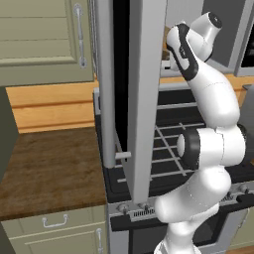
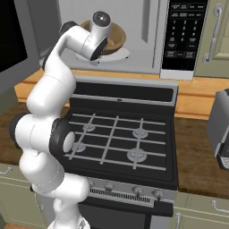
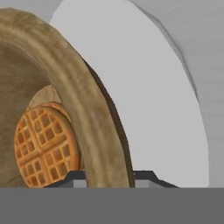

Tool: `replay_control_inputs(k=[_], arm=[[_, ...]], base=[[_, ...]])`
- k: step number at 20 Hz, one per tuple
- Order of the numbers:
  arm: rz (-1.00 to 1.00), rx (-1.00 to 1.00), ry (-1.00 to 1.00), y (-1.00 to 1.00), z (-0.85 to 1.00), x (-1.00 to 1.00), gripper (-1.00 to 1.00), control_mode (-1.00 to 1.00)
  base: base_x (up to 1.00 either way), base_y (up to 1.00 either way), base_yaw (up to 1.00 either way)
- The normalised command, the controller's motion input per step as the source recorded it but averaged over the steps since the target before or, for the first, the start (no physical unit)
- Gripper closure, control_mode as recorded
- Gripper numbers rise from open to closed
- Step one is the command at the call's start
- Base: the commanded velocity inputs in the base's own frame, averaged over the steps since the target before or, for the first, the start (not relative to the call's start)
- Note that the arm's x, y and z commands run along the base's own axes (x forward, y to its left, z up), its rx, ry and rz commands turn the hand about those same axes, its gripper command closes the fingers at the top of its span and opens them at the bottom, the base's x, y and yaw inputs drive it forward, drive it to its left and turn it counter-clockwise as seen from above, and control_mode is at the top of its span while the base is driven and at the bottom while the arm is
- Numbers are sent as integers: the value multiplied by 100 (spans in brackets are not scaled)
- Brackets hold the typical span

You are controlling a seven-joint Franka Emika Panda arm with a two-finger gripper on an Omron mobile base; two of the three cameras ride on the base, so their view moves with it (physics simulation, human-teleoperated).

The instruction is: Open the microwave, place the bowl with waffle inside the microwave, then close the microwave door and turn it on.

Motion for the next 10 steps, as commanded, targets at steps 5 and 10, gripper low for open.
replay_control_inputs(k=[5,10], arm=[[0,0,0,0,-9,0,100,-100],[0,0,0,0,0,0,-100,-100]], base=[[0,0,0],[0,0,0]])
